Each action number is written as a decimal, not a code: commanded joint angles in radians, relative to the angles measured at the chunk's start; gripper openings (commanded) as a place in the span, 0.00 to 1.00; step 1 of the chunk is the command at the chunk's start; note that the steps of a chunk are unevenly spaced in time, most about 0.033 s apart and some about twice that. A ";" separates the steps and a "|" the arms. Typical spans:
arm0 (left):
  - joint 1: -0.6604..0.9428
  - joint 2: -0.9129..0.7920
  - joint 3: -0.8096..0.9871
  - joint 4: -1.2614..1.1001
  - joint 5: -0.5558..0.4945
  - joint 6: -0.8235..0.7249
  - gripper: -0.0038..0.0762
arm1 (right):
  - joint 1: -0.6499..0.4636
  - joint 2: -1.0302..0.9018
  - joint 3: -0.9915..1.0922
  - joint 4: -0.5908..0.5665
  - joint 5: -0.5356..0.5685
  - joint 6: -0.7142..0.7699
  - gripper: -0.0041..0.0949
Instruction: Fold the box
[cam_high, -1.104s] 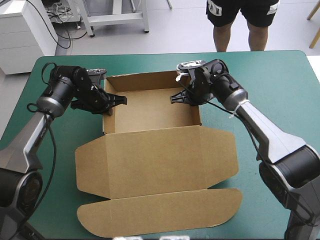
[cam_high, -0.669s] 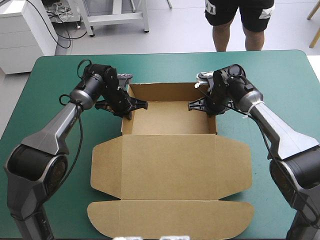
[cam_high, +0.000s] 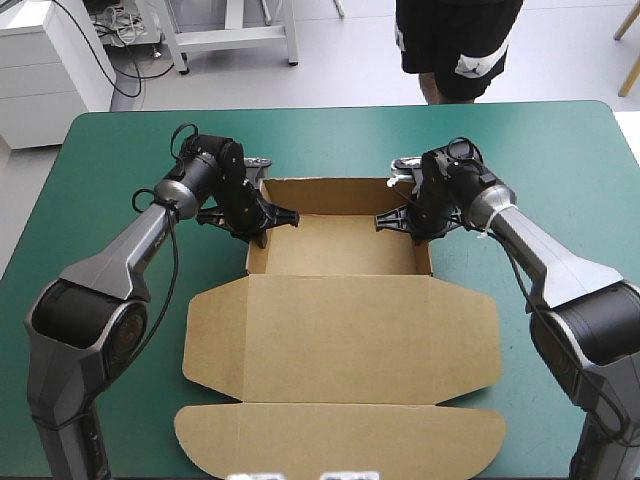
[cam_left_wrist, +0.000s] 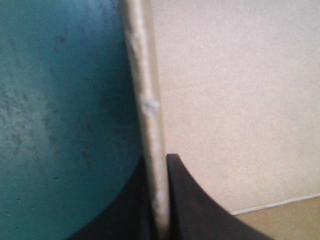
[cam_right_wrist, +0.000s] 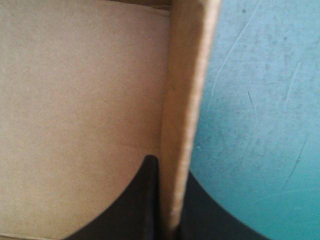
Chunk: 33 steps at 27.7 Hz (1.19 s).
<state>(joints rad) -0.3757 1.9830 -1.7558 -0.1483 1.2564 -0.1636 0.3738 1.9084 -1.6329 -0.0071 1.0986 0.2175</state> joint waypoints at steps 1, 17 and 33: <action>-0.014 -0.038 -0.032 -0.044 -0.015 0.027 0.04 | 0.009 -0.028 -0.020 0.028 -0.030 -0.043 0.03; -0.012 -0.040 -0.039 -0.079 -0.034 0.029 0.84 | 0.009 -0.028 -0.172 -0.099 0.071 -0.043 0.54; -0.012 -0.080 -0.382 -0.019 0.018 0.029 0.84 | 0.009 -0.164 -0.273 -0.172 0.071 -0.045 0.54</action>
<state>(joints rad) -0.3839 1.9889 -2.0489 -0.1737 1.2384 -0.1353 0.3841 1.8417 -1.8719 -0.1411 1.1907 0.1805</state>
